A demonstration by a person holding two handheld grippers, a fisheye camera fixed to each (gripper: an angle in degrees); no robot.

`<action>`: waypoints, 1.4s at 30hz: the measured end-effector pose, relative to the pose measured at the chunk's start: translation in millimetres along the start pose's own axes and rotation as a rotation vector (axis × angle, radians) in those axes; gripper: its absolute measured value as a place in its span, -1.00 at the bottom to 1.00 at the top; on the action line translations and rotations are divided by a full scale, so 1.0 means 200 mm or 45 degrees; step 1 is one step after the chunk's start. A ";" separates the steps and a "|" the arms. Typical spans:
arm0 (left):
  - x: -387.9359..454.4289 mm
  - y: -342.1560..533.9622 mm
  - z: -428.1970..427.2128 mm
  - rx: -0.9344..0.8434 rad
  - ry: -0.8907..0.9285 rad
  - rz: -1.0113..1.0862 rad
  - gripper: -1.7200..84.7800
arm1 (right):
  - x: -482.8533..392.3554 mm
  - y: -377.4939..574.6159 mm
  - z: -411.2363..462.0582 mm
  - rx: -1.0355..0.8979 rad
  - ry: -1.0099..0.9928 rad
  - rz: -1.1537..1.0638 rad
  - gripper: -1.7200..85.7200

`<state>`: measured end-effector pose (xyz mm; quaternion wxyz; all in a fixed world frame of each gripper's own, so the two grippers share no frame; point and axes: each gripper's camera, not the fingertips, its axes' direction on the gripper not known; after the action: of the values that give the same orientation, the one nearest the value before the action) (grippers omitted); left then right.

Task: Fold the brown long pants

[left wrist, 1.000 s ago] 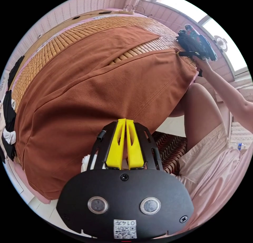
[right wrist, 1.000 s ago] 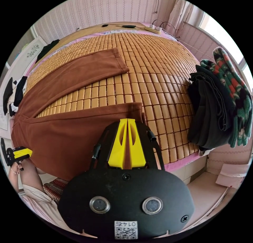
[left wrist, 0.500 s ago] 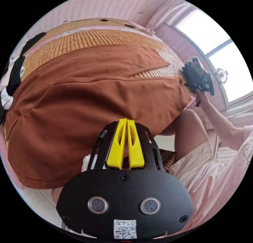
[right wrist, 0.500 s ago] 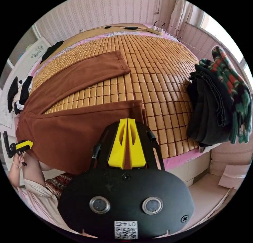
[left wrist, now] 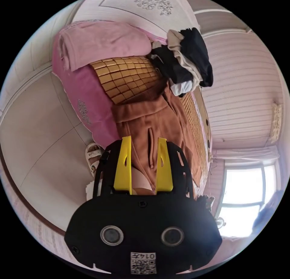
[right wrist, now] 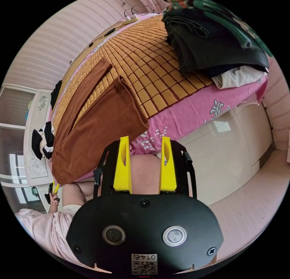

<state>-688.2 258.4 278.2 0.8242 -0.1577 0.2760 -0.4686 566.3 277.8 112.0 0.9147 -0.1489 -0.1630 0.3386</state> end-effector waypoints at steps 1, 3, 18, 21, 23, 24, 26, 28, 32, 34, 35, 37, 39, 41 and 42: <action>-0.05 -0.03 -0.02 0.011 0.004 -0.028 -0.67 | 0.01 -0.02 0.01 -0.026 -0.015 0.004 -0.64; -0.12 -0.08 -0.03 0.003 -0.007 -0.079 -0.65 | 0.01 -0.05 0.00 -0.022 -0.038 -0.001 -0.64; -0.09 -0.25 -0.22 -0.092 -0.076 0.087 -0.95 | 0.02 -0.13 -0.16 0.055 -0.136 0.053 -0.93; -0.01 -0.23 -0.37 -0.059 -0.044 0.211 -0.97 | 0.00 -0.12 -0.28 0.149 -0.239 0.029 -0.94; 0.01 -0.21 -0.48 -0.040 -0.005 0.228 -0.97 | -0.02 -0.12 -0.35 0.194 -0.264 0.003 -0.94; 0.01 -0.20 -0.50 -0.039 0.003 0.226 -0.97 | -0.03 -0.11 -0.40 0.220 -0.271 -0.012 -0.94; -0.02 -0.16 -0.58 -0.053 0.023 0.207 -0.97 | -0.03 -0.10 -0.47 0.255 -0.279 -0.028 -0.94; -0.07 -0.12 -0.63 -0.075 0.023 0.168 -0.97 | -0.03 -0.08 -0.56 0.288 -0.297 -0.046 -0.94; -0.14 0.00 -0.76 -0.023 0.155 0.126 -0.98 | -0.05 -0.06 -0.69 0.320 -0.306 -0.087 -0.94; -0.08 0.02 -0.82 0.021 0.204 0.188 -0.98 | -0.16 -0.11 -0.75 0.325 -0.265 -0.178 -0.94; -0.01 0.00 -0.85 0.042 0.210 0.248 -0.98 | -0.20 -0.14 -0.77 0.329 -0.249 -0.211 -0.94; 0.10 -0.04 -0.87 0.060 0.195 0.321 -0.98 | -0.39 -0.32 -0.80 0.325 -0.188 -0.348 -0.94; 0.22 -0.12 -0.87 0.085 0.210 0.385 -0.98 | -0.56 -0.51 -0.79 0.312 -0.157 -0.433 -0.94; 0.39 -0.27 -0.81 0.119 0.258 0.446 -0.96 | -0.73 -0.74 -0.76 0.294 -0.130 -0.492 -0.93; 0.43 -0.31 -0.78 0.133 0.269 0.456 -0.95 | -0.85 -0.91 -0.71 0.275 -0.111 -0.504 -0.93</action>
<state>-790.0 152.0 159.7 0.8679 -0.0130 0.3599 -0.3422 604.7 9.2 19.1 0.9660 -0.0003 -0.1913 0.1741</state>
